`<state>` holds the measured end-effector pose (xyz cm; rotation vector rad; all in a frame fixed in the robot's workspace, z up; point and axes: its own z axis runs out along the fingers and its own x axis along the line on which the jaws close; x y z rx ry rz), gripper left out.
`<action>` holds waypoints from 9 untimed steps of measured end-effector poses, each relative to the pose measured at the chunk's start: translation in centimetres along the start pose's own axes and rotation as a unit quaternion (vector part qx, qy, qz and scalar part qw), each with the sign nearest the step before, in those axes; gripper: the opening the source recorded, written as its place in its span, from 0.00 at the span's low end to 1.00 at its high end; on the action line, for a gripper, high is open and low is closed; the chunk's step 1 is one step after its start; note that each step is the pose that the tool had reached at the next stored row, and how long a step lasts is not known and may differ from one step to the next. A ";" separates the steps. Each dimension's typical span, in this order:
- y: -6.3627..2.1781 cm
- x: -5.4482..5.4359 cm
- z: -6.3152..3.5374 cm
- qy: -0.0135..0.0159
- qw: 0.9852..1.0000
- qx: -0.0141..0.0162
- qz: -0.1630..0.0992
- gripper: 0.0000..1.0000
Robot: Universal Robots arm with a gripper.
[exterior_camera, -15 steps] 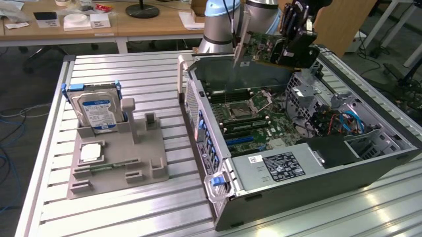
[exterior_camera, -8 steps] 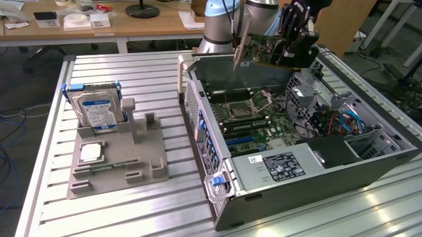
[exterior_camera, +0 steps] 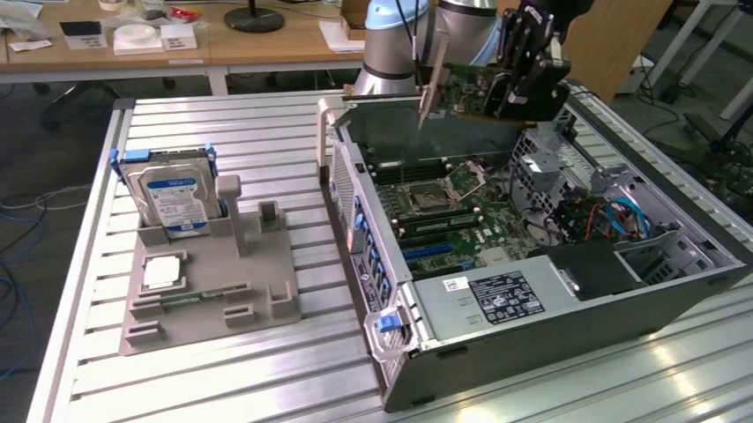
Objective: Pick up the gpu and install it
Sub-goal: 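Insert the gpu into the slot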
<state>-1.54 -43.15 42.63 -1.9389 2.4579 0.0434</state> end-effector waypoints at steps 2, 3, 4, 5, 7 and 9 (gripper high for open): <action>0.01 0.0 0.04 -0.002 1.000 0.007 -0.001 0.28; 0.02 0.0 0.06 -0.003 1.000 0.012 -0.003 0.28; 0.02 0.0 0.10 -0.004 1.000 0.017 -0.005 0.28; 0.03 0.0 0.13 -0.005 1.000 0.020 -0.007 0.28; 0.03 0.0 0.14 -0.005 1.000 0.023 -0.008 0.28; 0.03 0.0 0.15 -0.005 1.000 0.023 -0.008 0.28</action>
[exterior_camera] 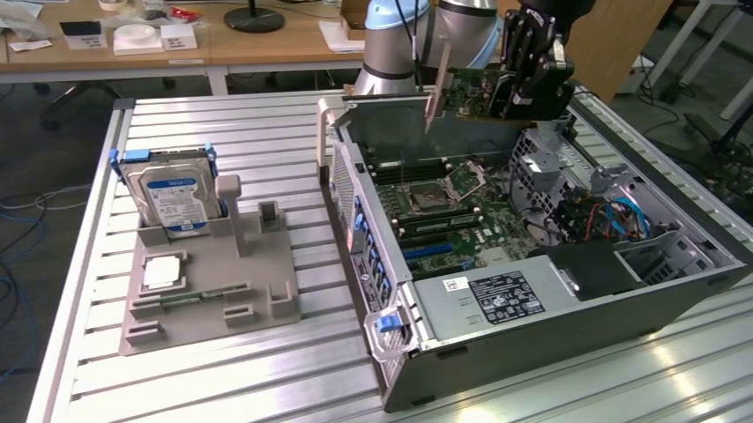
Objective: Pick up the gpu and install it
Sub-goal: 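Insert the gpu into the slot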
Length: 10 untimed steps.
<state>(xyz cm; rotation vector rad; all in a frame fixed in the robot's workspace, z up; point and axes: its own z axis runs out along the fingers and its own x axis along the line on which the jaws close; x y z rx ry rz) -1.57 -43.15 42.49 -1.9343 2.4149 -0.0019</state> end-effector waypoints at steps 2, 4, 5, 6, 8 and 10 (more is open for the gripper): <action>0.00 0.0 0.00 0.000 1.000 0.000 0.000 0.28; 0.00 0.0 0.00 0.000 1.000 0.000 0.000 0.28; 0.01 0.0 0.00 0.000 1.000 0.000 0.000 0.28; 0.01 0.0 0.00 0.000 1.000 0.000 -0.001 0.28; 0.01 0.0 0.02 0.000 1.000 0.000 -0.009 0.28; 0.01 0.0 0.05 -0.001 1.000 -0.001 -0.023 0.28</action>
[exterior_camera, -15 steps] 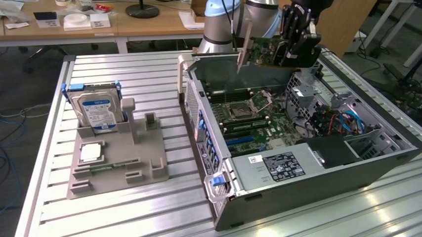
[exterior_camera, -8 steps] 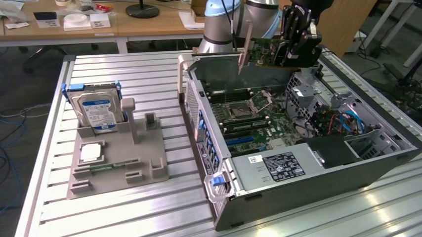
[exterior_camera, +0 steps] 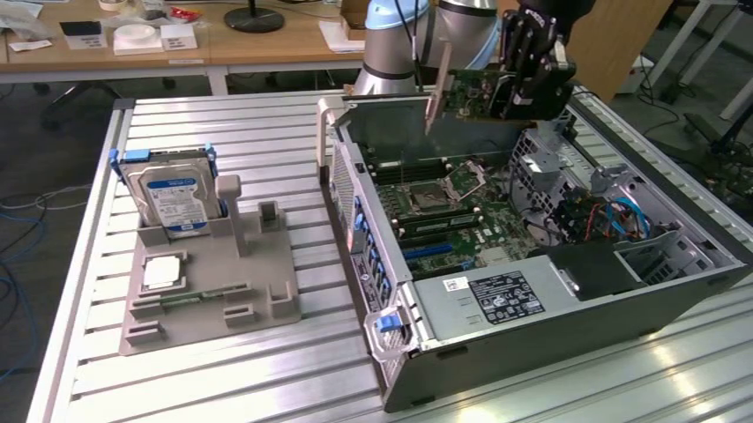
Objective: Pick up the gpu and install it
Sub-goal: 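Insert the gpu into the slot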
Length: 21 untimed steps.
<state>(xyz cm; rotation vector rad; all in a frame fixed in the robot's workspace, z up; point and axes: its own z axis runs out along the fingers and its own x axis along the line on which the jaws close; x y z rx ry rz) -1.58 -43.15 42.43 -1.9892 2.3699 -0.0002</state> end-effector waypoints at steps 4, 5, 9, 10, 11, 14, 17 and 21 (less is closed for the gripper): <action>0.00 0.0 0.08 -0.001 0.999 -0.001 -0.036 0.28; 0.00 0.0 0.11 -0.001 0.999 -0.002 -0.045 0.28; 0.00 0.0 0.20 -0.002 0.997 -0.003 -0.081 0.28; 0.00 0.0 0.23 -0.003 0.996 -0.003 -0.090 0.28; 0.00 0.0 0.25 -0.003 0.995 -0.004 -0.099 0.28; 0.00 0.0 0.31 -0.004 0.992 -0.005 -0.126 0.28; 0.01 0.0 0.32 -0.004 0.990 -0.005 -0.140 0.28; 0.00 0.0 0.34 -0.004 0.990 -0.005 -0.140 0.28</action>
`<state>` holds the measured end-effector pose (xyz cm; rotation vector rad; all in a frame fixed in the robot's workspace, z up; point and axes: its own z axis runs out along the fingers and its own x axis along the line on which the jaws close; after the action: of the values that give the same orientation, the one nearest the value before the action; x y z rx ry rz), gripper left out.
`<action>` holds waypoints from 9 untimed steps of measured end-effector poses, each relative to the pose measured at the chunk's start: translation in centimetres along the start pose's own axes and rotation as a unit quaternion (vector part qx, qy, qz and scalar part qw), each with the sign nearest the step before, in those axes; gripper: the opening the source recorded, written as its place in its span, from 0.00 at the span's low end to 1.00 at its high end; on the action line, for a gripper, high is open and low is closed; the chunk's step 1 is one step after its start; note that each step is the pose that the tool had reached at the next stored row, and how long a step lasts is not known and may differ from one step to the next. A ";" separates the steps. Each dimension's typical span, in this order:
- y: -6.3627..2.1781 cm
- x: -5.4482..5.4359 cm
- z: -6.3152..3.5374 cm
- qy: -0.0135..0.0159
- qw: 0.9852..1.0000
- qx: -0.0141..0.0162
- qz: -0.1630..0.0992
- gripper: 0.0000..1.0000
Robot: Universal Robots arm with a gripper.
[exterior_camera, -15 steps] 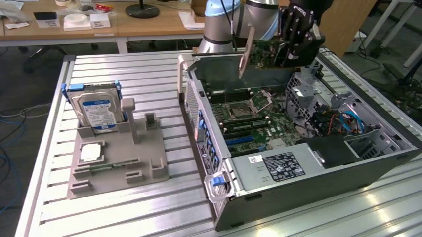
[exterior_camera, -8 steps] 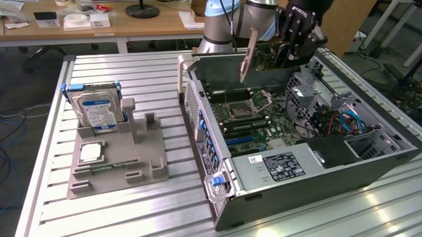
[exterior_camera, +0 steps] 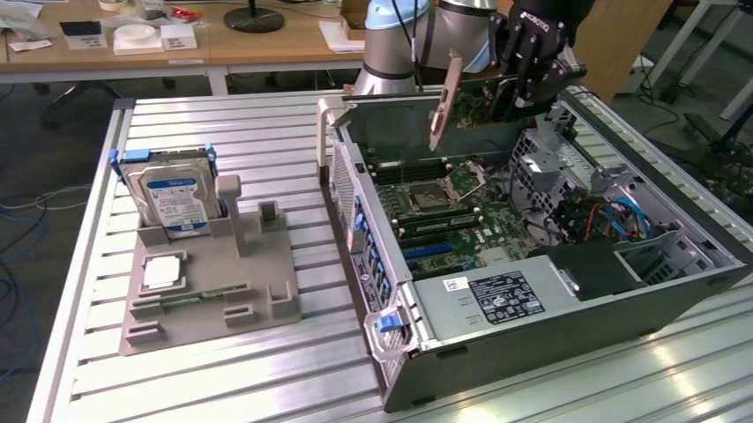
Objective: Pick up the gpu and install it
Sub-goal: 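Insert the gpu into the slot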
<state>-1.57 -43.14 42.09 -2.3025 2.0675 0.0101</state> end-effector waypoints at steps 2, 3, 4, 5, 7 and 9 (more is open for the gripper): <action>0.00 0.0 0.01 0.000 1.000 0.000 0.000 0.28; 0.00 0.0 0.01 0.000 1.000 0.000 0.000 0.28; 0.00 0.0 0.02 0.000 1.000 0.000 0.000 0.28; 0.00 0.0 0.03 0.001 1.000 0.000 0.000 0.28; 0.00 0.0 0.02 0.001 1.000 0.000 0.000 0.28; 0.00 0.0 0.01 0.001 1.000 0.000 0.000 0.28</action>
<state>-1.57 -43.14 42.08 -2.3037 2.0685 0.0080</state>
